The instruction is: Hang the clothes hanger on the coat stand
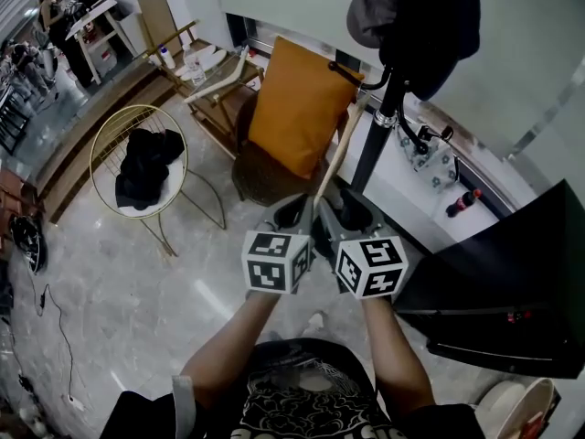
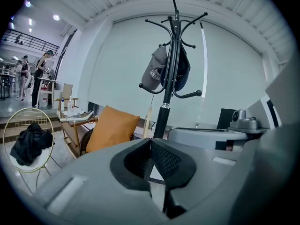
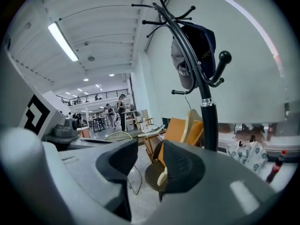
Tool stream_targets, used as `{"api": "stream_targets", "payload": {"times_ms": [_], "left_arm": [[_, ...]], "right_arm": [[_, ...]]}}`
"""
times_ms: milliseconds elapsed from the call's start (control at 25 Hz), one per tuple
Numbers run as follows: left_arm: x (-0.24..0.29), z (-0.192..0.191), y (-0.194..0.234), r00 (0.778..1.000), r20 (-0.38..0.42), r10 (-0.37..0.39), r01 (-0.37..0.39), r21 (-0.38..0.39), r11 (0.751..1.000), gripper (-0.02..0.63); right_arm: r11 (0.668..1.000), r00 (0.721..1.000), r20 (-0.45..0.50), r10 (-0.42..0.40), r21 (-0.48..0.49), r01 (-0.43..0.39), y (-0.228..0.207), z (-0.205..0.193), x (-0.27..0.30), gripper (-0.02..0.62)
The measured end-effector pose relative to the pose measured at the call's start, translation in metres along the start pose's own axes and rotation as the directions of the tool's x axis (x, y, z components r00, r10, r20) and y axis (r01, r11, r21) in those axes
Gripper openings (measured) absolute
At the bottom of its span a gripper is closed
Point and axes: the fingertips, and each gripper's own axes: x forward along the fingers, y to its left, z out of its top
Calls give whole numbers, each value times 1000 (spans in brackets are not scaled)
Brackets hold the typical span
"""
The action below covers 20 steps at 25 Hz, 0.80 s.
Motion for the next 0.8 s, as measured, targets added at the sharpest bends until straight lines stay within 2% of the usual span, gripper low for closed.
{"api": "stream_targets", "payload": {"times_ms": [280, 800], "left_arm": [[-27, 4, 6, 1000, -11, -16, 16, 8, 1000, 6], [-83, 5, 16, 999, 8, -37, 37, 9, 999, 6]], "right_arm": [[999, 1000, 3, -27, -37, 27, 28, 9, -8, 96], [998, 999, 14, -31, -56, 32, 87, 12, -22, 40]]}}
